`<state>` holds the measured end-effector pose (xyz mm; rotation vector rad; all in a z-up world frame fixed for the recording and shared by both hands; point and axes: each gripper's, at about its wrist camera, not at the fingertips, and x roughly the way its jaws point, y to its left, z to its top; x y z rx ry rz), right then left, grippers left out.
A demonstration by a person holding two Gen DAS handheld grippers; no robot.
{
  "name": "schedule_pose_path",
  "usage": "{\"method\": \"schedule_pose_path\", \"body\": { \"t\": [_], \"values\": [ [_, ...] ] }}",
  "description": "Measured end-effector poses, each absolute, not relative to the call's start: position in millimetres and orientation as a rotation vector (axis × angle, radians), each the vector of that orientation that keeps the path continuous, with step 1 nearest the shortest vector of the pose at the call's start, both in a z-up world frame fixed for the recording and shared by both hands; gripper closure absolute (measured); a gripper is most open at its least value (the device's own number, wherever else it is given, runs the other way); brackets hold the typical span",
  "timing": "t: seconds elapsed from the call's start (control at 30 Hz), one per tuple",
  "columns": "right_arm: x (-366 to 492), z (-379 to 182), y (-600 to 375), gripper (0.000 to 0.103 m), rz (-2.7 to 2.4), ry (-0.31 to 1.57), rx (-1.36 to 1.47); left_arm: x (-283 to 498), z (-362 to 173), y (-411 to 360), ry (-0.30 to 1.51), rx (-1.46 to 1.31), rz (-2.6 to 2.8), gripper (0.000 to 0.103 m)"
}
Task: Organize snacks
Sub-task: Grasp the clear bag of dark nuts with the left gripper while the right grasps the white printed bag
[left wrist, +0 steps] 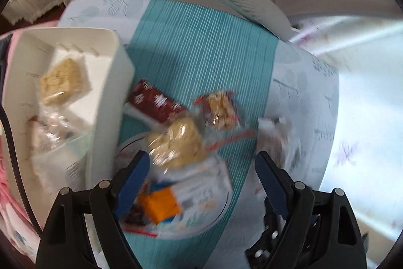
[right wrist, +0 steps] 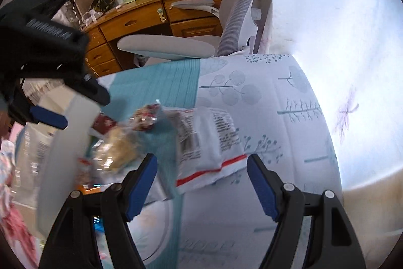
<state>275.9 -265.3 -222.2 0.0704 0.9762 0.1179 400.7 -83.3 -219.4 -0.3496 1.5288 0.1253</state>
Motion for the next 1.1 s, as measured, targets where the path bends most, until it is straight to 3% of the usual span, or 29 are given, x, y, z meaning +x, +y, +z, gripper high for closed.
{"method": "schedule_pose_path", "body": {
  "t": [0.6, 0.77, 0.9, 1.03, 1.1],
  "values": [
    [305, -276, -261, 0.029, 0.179, 0.981, -0.034, 456, -301, -111, 1.573, -0.248, 0.171, 0.019],
    [307, -279, -261, 0.03, 0.169, 0.977, -0.027, 459, -312, -107, 1.579, -0.269, 0.173, 0.031],
    [305, -277, -259, 0.041, 0.179, 0.957, -0.029, 458, -311, -109, 1.551, -0.246, 0.144, 0.041],
    [304, -274, -255, 0.052, 0.196, 0.971, -0.038, 459, -307, -106, 1.537, -0.25, 0.149, 0.06],
    [303, -272, -254, 0.053, 0.207, 0.989, -0.015, 459, -307, -103, 1.534, -0.266, 0.14, 0.06]
  ]
}}
